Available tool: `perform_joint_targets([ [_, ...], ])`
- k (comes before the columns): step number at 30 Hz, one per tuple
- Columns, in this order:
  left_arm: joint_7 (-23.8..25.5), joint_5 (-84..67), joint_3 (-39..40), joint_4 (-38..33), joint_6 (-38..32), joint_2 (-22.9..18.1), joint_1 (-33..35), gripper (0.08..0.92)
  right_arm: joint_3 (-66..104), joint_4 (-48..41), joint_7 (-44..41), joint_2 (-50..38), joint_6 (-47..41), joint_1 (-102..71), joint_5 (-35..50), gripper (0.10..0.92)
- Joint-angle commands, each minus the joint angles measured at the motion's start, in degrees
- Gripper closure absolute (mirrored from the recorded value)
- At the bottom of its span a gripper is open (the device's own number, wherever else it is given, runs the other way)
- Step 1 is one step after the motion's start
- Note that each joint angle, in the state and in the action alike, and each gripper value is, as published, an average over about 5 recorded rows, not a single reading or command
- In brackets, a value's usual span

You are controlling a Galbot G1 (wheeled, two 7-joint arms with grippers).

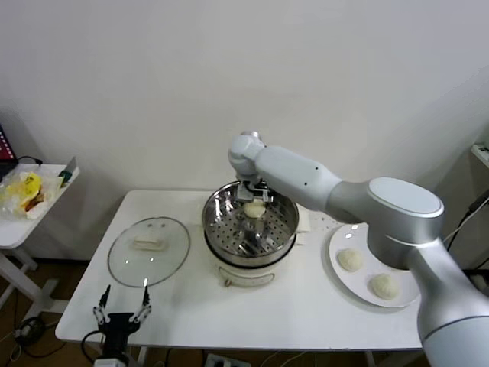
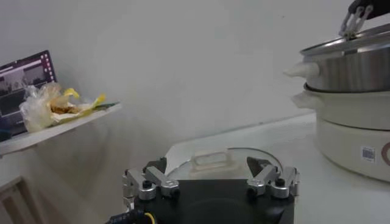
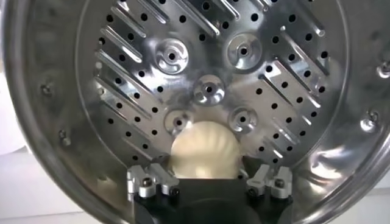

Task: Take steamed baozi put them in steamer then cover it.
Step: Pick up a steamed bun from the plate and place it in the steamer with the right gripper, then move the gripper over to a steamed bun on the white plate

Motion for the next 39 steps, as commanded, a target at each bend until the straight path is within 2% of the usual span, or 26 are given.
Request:
perform_joint_targets([
  [1,0.0,-0.1,-0.1,-0.1,-0.1,-0.1,0.1,0.177,0.5,-0.2,0.5,0.2,0.6,-1.0,-0.9,0.203],
  [5,0.0,-0.2,-0.2,-0.3,-0.1,0.0,0.3,0.177,-0.4,4.7,-0.4,-2.8,0.2,1.7,2.2,0.202],
  [10,0.1,0.6,-0.1,-0.3,-0.6,0.2,0.9,0.177,-4.7,12.8,-3.3,-9.2,-4.3,9.2,16.7,0.203],
  [14,0.2,1.0,0.1,-0.5,-1.2,0.4,1.8,0.177,-6.2,15.0,-4.3,-14.9,-8.6,15.1,26.4,0.203],
  [21,0.1,0.8,-0.1,-1.3,-1.3,0.5,2.8,0.177,-20.9,21.3,3.2,-29.0,-28.4,27.9,56.0,0.203],
  [27,0.1,-0.5,-0.1,-2.8,-0.7,0.1,3.7,0.177,-27.0,24.9,4.1,-39.7,-43.6,30.2,65.4,0.203],
  [31,0.2,-0.8,-0.2,-4.1,-0.1,-0.6,3.9,0.177,-30.1,25.8,4.5,-45.1,-47.1,28.2,67.6,0.203],
  [39,0.2,-0.9,-0.8,-4.2,-0.4,-1.1,4.9,0.177,-20.8,26.9,5.0,-54.0,-48.0,11.1,56.3,0.203],
])
